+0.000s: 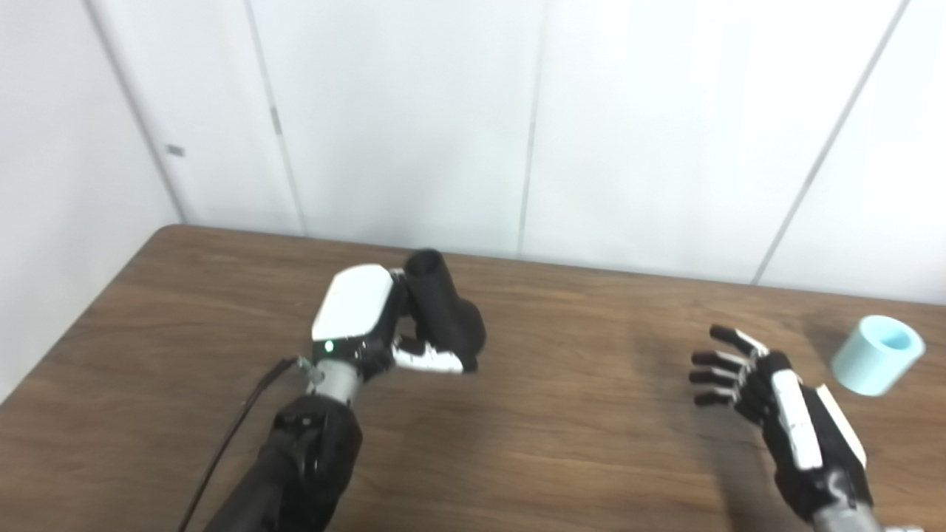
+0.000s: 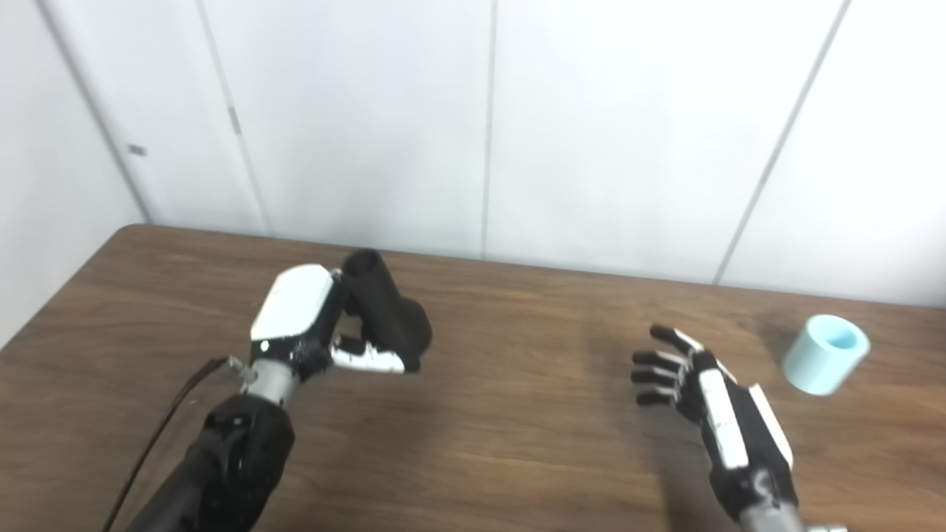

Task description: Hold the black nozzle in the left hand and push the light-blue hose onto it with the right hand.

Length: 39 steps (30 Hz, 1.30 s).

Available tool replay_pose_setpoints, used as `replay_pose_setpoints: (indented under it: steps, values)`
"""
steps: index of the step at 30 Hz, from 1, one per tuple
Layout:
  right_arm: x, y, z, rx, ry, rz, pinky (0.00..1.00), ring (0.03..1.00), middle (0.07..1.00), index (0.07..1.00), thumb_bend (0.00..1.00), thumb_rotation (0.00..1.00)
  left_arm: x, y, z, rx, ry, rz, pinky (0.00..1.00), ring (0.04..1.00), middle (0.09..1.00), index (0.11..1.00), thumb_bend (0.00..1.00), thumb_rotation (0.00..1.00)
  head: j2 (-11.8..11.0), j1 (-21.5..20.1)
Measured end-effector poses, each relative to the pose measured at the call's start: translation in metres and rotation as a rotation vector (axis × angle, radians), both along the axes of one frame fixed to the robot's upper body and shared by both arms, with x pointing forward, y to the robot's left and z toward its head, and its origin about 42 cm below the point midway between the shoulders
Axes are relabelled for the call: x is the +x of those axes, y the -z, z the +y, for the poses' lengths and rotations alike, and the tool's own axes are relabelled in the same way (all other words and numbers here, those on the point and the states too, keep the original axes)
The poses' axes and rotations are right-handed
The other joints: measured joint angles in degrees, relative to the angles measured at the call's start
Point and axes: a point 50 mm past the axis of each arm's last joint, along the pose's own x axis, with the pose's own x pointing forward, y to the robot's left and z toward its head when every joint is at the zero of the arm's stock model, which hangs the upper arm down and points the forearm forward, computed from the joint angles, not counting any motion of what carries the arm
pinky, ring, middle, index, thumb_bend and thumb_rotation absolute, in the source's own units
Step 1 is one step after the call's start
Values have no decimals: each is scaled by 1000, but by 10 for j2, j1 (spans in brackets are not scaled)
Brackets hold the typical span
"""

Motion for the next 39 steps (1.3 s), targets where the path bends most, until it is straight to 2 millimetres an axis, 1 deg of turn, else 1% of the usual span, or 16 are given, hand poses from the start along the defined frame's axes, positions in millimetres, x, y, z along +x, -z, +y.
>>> replay_pose_setpoints:
  steps: [3,6,9,12,14,15,17,19,22,24,27,30,32,33,35,39]
  values:
    - [0,-19,-9,-4,46,-39,613,697,721,816,452,901,-7,9,-14,21,65,19,428,537,484,484,525,0,0,-9]
    - [1,-24,-15,-27,49,-42,624,717,739,833,441,850,-12,14,-26,65,130,23,419,532,469,489,525,0,0,-13]
    - [0,-27,-25,-40,62,-41,607,713,737,844,461,754,-19,19,-38,101,184,15,407,510,441,491,525,0,5,-33]
    - [-1,-33,-40,-60,91,-52,584,696,722,821,495,709,-25,27,-50,111,227,31,397,507,445,493,525,0,9,-49]
    - [-4,-41,-44,-74,99,-78,574,691,717,812,510,681,-28,31,-56,128,258,28,383,498,443,494,525,0,11,-60]
    - [-6,-47,-44,-78,97,-93,566,681,712,801,521,659,-28,32,-58,131,267,29,383,500,450,493,525,0,11,-60]
    - [-8,-58,-42,-84,89,-127,568,679,712,794,520,626,-29,34,-60,139,278,28,388,507,458,492,526,0,12,-76]
    - [-10,-69,-42,-93,94,-167,577,672,705,782,507,515,-30,36,-62,142,290,30,402,530,467,490,526,0,12,-88]
    - [-12,-82,-45,-130,125,-204,574,666,700,771,521,416,-33,39,-65,151,313,28,410,543,470,491,525,0,15,-111]
    - [-13,-89,-50,-161,144,-218,575,670,699,767,583,394,-35,43,-66,164,328,31,413,547,470,492,525,0,15,-117]
    - [-13,-102,-55,-197,187,-240,546,655,696,748,618,409,-36,50,-66,170,337,48,433,555,476,490,525,0,16,-123]
    - [-13,-118,-58,-272,248,-297,512,619,693,731,582,392,-37,52,-69,163,350,49,441,561,477,489,525,0,15,-135]
    - [-11,-125,-58,-319,284,-326,530,629,711,735,576,352,-37,53,-71,157,356,49,446,559,473,491,525,0,15,-144]
    - [-11,-128,-58,-348,295,-332,564,658,727,739,591,324,-38,54,-72,154,358,49,448,558,471,492,525,0,15,-150]
    - [-10,-131,-61,-414,332,-322,594,679,735,737,621,272,-38,55,-74,150,368,46,455,559,468,493,525,0,15,-156]
    - [-6,-141,-65,-545,385,-322,564,690,743,729,674,150,-38,57,-74,149,379,37,450,546,458,495,525,0,15,-169]
